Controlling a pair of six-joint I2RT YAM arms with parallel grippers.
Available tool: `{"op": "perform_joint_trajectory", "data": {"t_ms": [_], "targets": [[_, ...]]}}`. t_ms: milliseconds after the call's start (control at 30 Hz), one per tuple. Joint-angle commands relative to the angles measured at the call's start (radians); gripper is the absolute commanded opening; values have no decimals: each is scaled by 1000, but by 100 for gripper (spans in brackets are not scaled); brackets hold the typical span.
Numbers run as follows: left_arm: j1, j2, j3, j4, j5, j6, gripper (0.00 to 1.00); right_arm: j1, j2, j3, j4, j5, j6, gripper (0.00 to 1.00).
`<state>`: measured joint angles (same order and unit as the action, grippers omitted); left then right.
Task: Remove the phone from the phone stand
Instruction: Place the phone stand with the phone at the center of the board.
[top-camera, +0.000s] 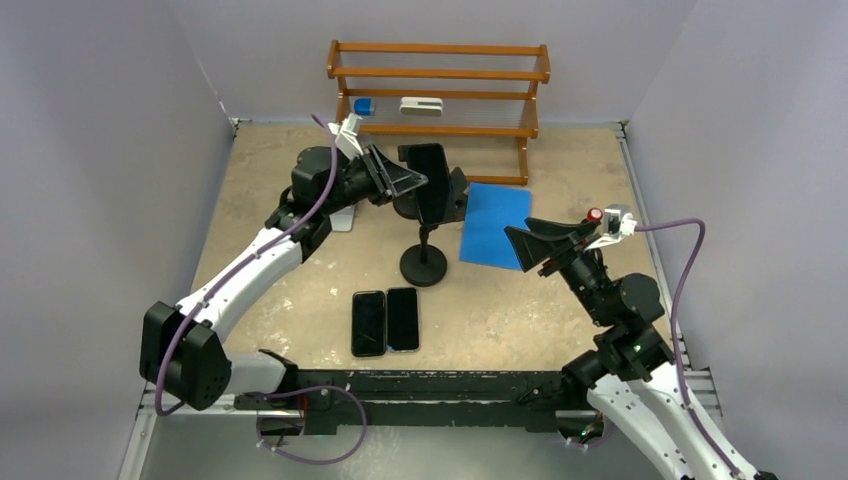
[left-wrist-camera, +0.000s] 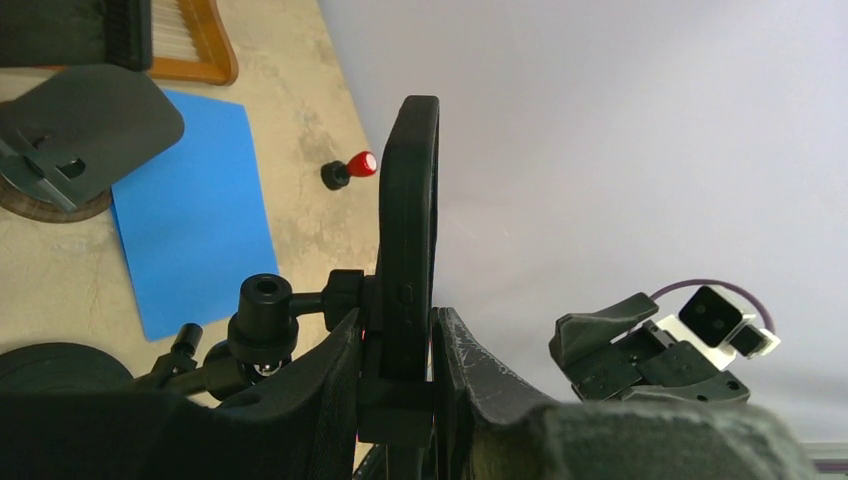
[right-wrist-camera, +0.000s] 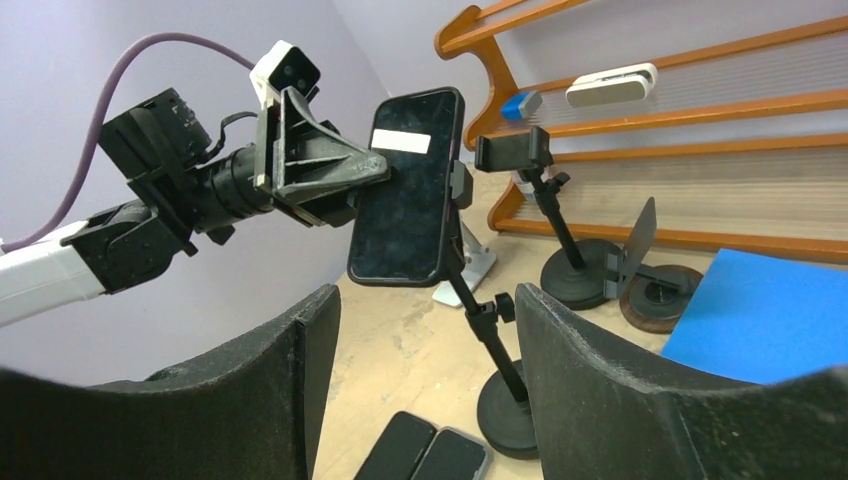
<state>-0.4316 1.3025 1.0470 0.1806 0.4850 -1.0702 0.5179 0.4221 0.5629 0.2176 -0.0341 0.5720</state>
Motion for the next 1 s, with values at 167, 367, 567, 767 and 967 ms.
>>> {"op": "perform_joint_trajectory", "data": {"t_ms": [167, 367, 567, 767, 967], "targets": [[-95, 11, 93, 262, -18, -3, 0, 1, -28, 52, -38, 48, -42, 67], [-126, 18, 91, 264, -25, 9, 0, 1, -26, 67, -41, 60, -59, 67], [-127, -13, 11, 252, -61, 2, 0, 1, -28, 62, -41, 65, -62, 67], [-128, -18, -56, 265, -42, -18, 0, 1, -26, 56, -32, 70, -63, 67], [-128, -27, -92, 275, -19, -9, 0, 1, -18, 56, -20, 83, -63, 68]]}}
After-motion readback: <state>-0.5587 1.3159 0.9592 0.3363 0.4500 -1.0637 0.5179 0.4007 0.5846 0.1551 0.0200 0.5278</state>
